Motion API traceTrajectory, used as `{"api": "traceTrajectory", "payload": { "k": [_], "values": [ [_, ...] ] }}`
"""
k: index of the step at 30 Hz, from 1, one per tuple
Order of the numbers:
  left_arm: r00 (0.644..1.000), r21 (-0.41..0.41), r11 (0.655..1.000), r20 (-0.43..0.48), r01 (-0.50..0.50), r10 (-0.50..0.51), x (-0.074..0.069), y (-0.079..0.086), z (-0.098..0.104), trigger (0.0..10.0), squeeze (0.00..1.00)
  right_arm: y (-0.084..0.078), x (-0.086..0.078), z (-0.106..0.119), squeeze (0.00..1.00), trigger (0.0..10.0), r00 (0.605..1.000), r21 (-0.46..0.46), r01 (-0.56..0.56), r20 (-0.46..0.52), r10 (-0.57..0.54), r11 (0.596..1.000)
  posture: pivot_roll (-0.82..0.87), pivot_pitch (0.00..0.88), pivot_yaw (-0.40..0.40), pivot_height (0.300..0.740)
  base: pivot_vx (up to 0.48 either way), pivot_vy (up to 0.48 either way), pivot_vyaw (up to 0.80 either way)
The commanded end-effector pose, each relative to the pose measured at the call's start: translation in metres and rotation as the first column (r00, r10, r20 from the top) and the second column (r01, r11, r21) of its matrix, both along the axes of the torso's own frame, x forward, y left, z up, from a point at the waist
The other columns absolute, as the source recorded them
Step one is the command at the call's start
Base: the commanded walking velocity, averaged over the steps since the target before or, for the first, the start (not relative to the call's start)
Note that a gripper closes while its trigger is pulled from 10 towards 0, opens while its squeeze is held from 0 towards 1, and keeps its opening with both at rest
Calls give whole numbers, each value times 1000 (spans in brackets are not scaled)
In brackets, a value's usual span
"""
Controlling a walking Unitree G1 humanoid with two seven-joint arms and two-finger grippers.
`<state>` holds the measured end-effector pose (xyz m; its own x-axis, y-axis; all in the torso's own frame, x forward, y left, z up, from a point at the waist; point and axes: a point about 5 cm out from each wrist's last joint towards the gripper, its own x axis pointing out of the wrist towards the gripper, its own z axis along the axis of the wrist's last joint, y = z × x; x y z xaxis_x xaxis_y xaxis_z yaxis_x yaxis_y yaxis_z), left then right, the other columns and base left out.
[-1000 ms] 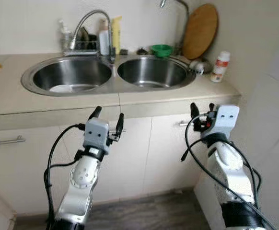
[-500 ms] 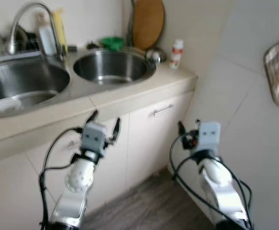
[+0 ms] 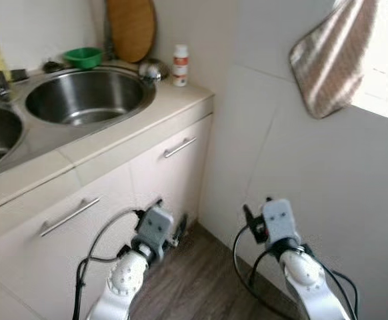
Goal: Kitchen organization
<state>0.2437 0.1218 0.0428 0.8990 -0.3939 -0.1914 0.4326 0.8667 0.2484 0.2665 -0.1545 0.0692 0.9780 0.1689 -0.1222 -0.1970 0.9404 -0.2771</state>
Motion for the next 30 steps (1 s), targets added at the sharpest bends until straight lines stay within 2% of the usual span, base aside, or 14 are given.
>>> {"api": "traceTrajectory", "payload": {
  "k": [1, 3, 7, 10, 15, 19, 24, 30],
  "values": [
    [1000, -3, 1000, -6, -3, 3, 1, 2, -1, 10000, 0, -2, 0, -1, 0, 10000, 1000, -9, 17, 5, -17, 1000, -16, 0, -22, 740, 0, 0, -800],
    [999, -43, 998, -29, -40, 39, 7, 7, -3, 10000, 0, -1, -1, -10, 0, 10000, 999, -5, 30, -23, -30, 1000, -12, 0, -19, 740, 0, 0, -800],
    [999, -53, 998, -36, -39, 37, 8, 7, -3, 10000, 0, -2, -1, -14, 0, 10000, 998, 10, 49, -40, -49, 999, -16, 0, -13, 740, 0, 0, -800],
    [998, -89, 995, -46, -51, 47, 8, 9, -4, 10000, 0, -8, 2, -17, 0, 10000, 994, 26, 96, -57, -94, 995, -13, 0, -7, 740, 0, 0, 0],
    [995, -145, 986, -68, -83, 74, 10, 16, -6, 10000, 0, -4, 1, -19, 0, 10000, 995, -3, 86, -44, -86, 996, -16, 0, -2, 740, 0, 0, -160],
    [995, -146, 986, -69, -75, 66, 10, 16, -7, 10000, 0, -3, 2, -21, 0, 10000, 996, -15, 84, -37, -85, 996, -20, 0, 2, 740, 0, 0, -800],
    [995, -135, 988, -85, -70, 58, 10, 17, -8, 10000, 0, 6, 0, -22, 0, 10000, 999, -78, 18, -24, -20, 997, -20, 0, 5, 740, 0, 0, -800],
    [995, -123, 990, -77, -68, 59, 11, 17, -8, 10000, 0, 7, 0, -24, 0, 10000, 999, -81, 5, -33, -8, 997, -20, 0, 2, 740, 0, 0, -800]
  ]
}}
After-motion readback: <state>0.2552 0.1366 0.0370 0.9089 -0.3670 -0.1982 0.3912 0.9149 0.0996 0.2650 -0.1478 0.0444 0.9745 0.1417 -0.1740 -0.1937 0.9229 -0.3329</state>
